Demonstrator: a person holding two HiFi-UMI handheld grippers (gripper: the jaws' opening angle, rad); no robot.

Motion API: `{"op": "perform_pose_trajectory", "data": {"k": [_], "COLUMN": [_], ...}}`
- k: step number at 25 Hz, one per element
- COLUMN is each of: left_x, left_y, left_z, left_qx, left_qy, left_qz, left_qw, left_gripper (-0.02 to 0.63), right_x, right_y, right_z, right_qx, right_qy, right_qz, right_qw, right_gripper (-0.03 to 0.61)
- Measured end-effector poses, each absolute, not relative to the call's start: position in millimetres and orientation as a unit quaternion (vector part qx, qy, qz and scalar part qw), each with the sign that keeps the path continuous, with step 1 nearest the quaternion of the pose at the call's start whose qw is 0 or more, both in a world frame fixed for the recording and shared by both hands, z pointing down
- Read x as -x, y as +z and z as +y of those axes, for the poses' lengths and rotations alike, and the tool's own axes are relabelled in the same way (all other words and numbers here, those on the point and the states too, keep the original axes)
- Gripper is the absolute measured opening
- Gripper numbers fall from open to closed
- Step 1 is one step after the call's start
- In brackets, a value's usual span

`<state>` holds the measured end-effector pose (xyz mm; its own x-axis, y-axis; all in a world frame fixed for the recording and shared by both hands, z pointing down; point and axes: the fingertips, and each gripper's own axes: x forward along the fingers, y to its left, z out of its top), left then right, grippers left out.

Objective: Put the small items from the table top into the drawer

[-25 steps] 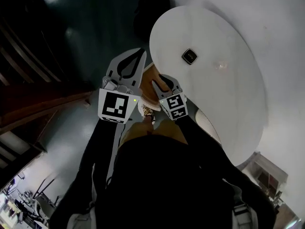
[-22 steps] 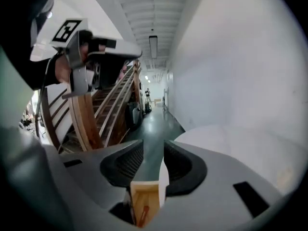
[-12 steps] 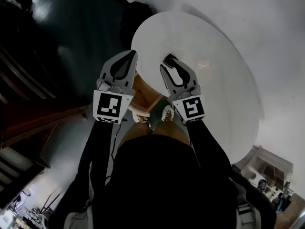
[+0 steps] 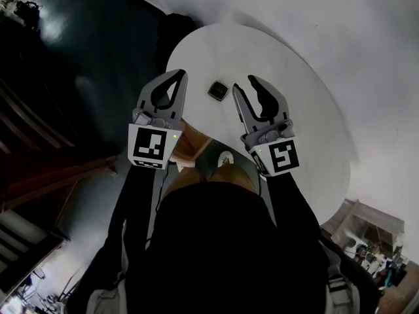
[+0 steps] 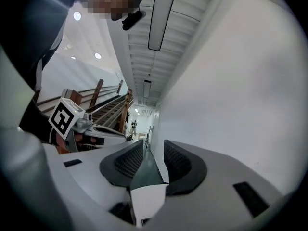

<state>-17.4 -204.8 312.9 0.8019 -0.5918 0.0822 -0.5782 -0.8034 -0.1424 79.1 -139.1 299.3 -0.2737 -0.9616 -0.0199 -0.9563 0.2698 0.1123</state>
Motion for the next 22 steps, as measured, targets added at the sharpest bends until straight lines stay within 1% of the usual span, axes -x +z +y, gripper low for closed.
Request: {"op": "perform_pose_trajectory", "data": {"k": [6,11,16,17,22], "left_x": [16.0,27.2,43.3,46.8,64.8], "left_y": [311.3,316.7,322.5,323.2,328.2], "left_z": [-206.9,-208.0,-206.8,-206.6,-204.1], "left_qx": [0.946,0.939,0.929,0.926,0.916], "left_qy": [-0.067,-0.078,-0.087,-0.088,-0.099], "left_qz": [0.313,0.332,0.359,0.364,0.389], "left_qw": [0.058,0.05,0.035,0.033,0.029], "left_gripper": [0.014,0.014,0.014,0.014,0.014], "right_x": [-83.8,-79.3,-70.3,-68.5,-69.7], "right_y": [327.8,387.6,450.6,463.0,528.6], "right_z": [-155.3,-180.1,-202.3,-205.7,-214.1], "right_qx": [-0.579,-0.519,-0.451,-0.438,-0.386], "right_qy": [0.0,0.065,0.121,0.128,0.166], "right_qz": [-0.814,-0.844,-0.865,-0.868,-0.863], "right_qw": [0.045,0.119,0.184,0.198,0.28], "right_gripper": [0.15,0.238,0.29,0.315,0.351]}}
